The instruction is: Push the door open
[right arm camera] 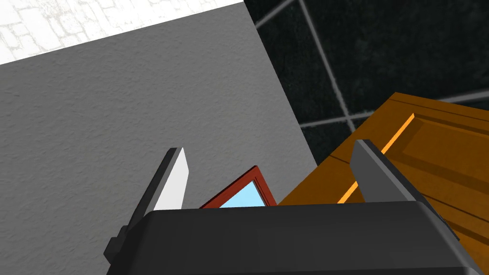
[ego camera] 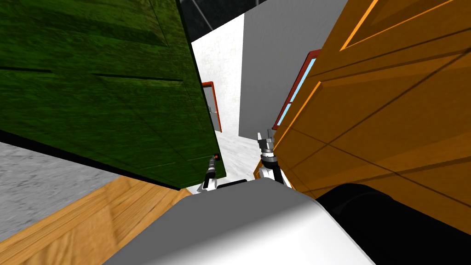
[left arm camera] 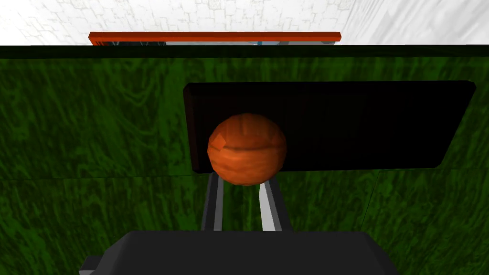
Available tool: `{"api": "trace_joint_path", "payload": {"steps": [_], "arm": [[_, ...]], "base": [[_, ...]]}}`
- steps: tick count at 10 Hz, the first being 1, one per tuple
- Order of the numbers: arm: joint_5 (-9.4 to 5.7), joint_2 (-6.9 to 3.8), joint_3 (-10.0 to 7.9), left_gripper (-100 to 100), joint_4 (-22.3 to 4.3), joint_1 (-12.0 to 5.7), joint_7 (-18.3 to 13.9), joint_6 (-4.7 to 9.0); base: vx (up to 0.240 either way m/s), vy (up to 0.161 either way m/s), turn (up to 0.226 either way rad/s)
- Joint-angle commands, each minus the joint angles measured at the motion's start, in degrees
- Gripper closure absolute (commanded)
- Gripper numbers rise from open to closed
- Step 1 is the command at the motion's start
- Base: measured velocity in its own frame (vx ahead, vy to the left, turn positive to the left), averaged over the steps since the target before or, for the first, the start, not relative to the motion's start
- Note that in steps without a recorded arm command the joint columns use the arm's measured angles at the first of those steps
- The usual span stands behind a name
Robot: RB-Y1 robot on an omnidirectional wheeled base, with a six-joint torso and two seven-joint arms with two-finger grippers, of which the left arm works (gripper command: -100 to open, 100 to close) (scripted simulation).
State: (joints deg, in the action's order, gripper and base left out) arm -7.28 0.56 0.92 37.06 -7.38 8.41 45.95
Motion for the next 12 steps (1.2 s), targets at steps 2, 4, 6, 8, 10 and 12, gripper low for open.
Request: {"api": "trace_joint_path", "payload": {"steps": [2,4,6,8,10,12], "arm": [[-0.98,-1.99,-0.64,-100,-1.85,-1.47,0.41,0.77],[-1.51,-2.40,-1.18,-100,-2.67,-2.20,0.72,1.05],[-2.30,-2.32,-2.00,-100,-3.91,-3.32,1.18,1.46],[-3.10,-1.38,-2.83,-100,-5.15,-4.43,1.64,1.89],[-3.92,0.62,-3.68,-100,-6.44,-5.59,2.12,2.32],[-4.29,2.04,-4.07,-100,-7.02,-6.11,2.33,2.52]], "base": [[0.085,0.060,0.073],[-0.192,0.023,-0.070],[-0.193,0.023,-0.052],[-0.216,0.016,-0.079],[-0.202,-0.044,-0.078],[-0.143,-0.118,-0.050]]}}
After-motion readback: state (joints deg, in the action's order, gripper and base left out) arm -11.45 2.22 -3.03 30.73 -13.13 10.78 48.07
